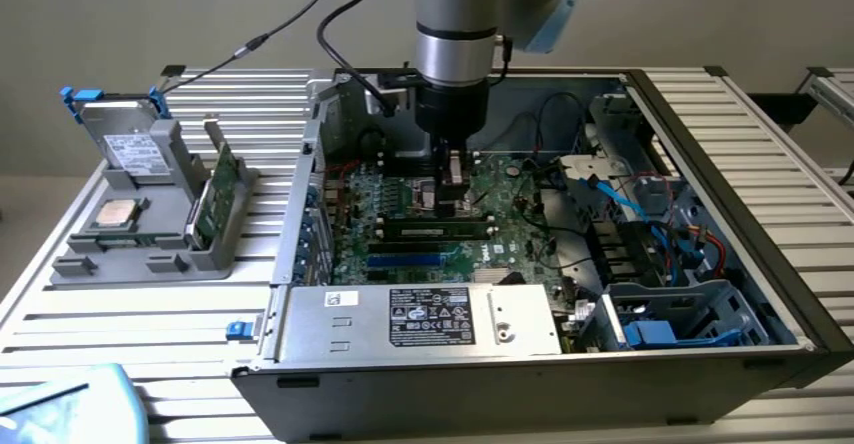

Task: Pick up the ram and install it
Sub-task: 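Press down the ram until it locks into place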

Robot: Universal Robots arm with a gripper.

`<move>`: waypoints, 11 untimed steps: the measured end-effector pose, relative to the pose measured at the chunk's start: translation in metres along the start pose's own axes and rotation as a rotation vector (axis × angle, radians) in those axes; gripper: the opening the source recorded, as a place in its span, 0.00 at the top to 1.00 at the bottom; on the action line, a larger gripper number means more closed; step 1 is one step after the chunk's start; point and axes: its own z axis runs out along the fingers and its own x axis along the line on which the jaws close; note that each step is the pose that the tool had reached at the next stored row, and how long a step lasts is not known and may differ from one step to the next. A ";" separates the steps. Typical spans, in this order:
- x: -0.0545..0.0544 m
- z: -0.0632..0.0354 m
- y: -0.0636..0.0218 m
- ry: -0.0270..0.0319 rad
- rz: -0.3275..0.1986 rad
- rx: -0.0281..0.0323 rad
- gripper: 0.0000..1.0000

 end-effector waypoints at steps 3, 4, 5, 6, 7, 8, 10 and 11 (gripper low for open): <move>-0.001 0.0000 0.0099 0.0003 0.001 0.0031 0.89; -0.001 0.0001 0.0124 0.0002 0.001 0.0042 0.89; -0.001 0.0003 0.0129 0.0004 0.001 0.0048 0.89; -0.001 0.0011 0.0133 0.0002 0.001 0.0064 0.89; -0.001 0.0026 0.0140 0.0005 0.001 0.0083 0.89; -0.001 0.0045 0.0144 0.0006 0.002 0.0097 0.89; -0.002 0.0080 0.0148 0.0006 0.002 0.0113 0.89; -0.002 0.0099 0.0151 0.0006 0.002 0.0120 0.89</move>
